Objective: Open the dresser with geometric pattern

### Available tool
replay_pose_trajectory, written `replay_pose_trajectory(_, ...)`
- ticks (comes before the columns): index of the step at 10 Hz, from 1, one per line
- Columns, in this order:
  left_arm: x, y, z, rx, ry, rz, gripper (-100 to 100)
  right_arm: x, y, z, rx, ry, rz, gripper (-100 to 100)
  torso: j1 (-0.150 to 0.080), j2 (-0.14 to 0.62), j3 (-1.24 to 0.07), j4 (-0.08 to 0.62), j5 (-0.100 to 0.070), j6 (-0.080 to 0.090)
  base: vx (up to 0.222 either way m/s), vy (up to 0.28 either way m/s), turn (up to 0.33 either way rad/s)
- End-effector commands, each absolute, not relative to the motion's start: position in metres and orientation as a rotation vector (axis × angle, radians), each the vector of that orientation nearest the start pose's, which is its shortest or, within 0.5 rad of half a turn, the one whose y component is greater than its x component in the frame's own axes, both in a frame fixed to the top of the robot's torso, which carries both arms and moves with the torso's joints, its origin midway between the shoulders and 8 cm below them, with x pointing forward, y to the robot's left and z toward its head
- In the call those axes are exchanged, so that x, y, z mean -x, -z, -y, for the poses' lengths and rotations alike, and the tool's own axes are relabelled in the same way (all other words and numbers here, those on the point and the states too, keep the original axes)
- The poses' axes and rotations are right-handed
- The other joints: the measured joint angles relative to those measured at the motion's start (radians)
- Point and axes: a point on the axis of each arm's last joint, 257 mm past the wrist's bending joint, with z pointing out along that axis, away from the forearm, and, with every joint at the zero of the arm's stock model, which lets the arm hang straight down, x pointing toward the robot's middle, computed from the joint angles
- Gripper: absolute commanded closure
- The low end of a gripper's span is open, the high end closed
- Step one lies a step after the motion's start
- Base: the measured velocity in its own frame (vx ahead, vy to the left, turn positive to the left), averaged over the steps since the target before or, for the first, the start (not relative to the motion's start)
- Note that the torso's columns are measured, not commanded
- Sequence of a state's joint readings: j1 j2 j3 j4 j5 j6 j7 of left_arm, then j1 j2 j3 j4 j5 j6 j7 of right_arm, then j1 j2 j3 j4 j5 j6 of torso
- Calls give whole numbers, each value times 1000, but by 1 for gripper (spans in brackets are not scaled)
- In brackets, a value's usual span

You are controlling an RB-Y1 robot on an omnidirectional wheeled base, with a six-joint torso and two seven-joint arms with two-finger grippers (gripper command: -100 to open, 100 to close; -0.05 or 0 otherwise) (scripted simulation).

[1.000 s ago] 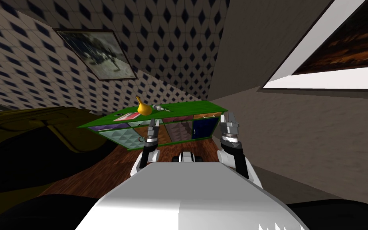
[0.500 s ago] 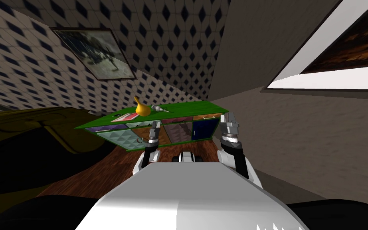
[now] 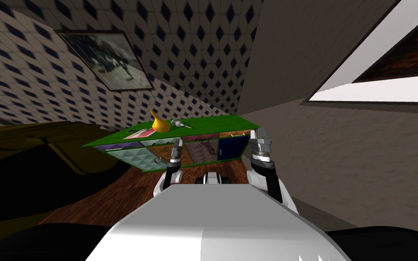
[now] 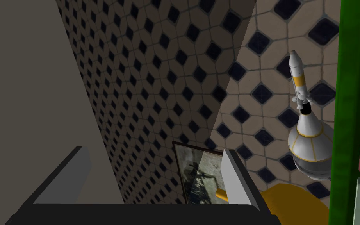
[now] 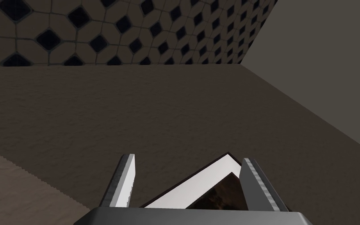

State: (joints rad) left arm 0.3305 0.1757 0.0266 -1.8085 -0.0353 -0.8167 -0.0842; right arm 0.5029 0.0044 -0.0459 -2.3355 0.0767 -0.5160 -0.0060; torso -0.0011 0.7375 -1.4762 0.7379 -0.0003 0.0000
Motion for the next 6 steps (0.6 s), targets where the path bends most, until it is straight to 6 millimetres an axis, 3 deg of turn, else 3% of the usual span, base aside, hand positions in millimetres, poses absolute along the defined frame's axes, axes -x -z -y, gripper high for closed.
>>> replay_pose_trajectory(1,-386,83,-277,458,1213,-799,-100,-328,-51,281,-553,-1226,-604,0,1,1,0,0,0,0,43,-22,13)
replay_pose_trajectory(6,-389,112,-283,461,1199,-815,-100,-328,-51,281,-553,-1226,-604,0,1,1,1,0,0,0,50,-26,16)
